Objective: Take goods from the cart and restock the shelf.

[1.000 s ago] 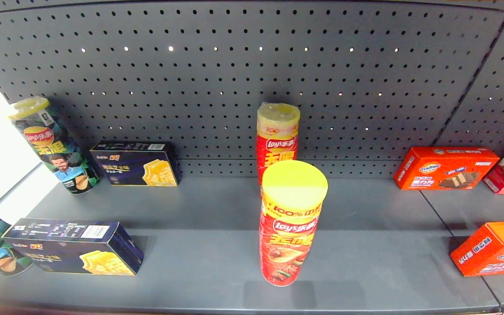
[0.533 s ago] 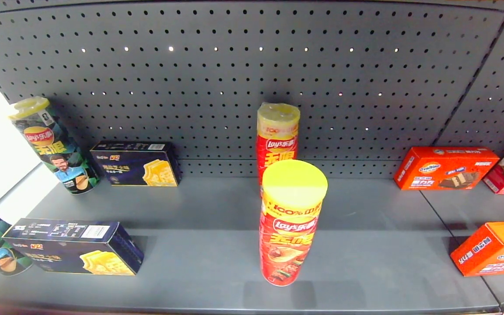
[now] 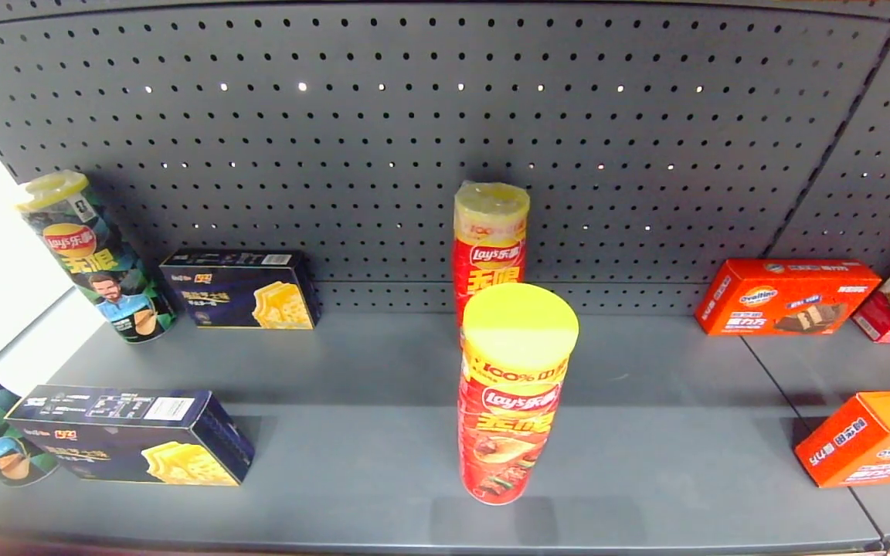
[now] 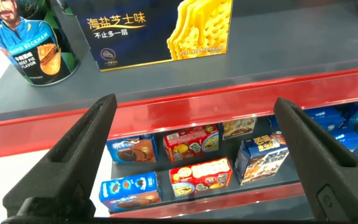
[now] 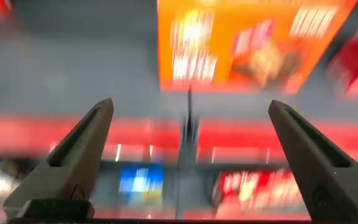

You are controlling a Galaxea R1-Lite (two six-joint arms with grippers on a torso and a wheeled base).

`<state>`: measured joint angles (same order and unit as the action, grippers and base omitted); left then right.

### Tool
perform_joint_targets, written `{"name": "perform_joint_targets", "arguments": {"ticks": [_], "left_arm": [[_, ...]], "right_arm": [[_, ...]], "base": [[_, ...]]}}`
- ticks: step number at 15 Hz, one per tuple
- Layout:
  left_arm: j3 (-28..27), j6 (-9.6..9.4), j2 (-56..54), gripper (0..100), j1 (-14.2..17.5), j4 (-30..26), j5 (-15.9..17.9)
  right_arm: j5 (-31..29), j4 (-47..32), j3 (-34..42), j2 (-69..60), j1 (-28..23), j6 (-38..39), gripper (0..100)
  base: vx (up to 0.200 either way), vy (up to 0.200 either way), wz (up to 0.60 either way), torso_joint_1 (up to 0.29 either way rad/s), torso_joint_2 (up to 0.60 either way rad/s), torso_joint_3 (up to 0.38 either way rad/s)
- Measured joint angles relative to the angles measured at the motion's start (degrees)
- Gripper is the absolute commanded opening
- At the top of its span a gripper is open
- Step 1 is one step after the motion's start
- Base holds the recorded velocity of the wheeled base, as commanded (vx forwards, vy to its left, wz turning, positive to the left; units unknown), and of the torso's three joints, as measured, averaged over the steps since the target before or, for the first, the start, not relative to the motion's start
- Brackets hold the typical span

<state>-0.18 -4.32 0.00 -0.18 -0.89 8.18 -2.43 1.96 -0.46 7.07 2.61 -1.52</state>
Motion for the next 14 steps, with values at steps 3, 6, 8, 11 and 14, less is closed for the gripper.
{"name": "perform_joint_targets", "arguments": {"ticks": [3, 6, 8, 11, 14], "left_arm": [[0.00, 0.00, 0.00, 100, 0.00, 0.02, 0.00], [0.00, 0.00, 0.00, 100, 0.00, -0.01, 0.00], [0.00, 0.00, 0.00, 100, 0.00, -0.01, -0.02], [0.07, 1.34, 0.00, 100, 0.07, 0.21, -0.83], [0.07, 0.68, 0.00, 100, 0.05, 0.16, -0.61]], "right_arm": [[1.56, -2.34, 0.26, -1.12, 1.33, 0.24, 100], [1.32, -2.15, 0.39, -1.37, 1.19, 0.93, 100], [1.23, -2.06, 0.41, -1.43, 1.02, 0.93, 100], [1.19, -2.06, 0.46, -1.48, 0.96, 0.93, 100], [1.23, -2.07, 0.46, -2.45, -2.50, 1.12, 100]], "base": [[0.000, 0.000, 0.00, 0.000, 0.00, 0.000], [0.000, 0.000, 0.00, 0.000, 0.00, 0.000], [0.000, 0.000, 0.00, 0.000, 0.00, 0.000], [0.000, 0.000, 0.00, 0.000, 0.00, 0.000], [0.000, 0.000, 0.00, 0.000, 0.00, 0.000]]}}
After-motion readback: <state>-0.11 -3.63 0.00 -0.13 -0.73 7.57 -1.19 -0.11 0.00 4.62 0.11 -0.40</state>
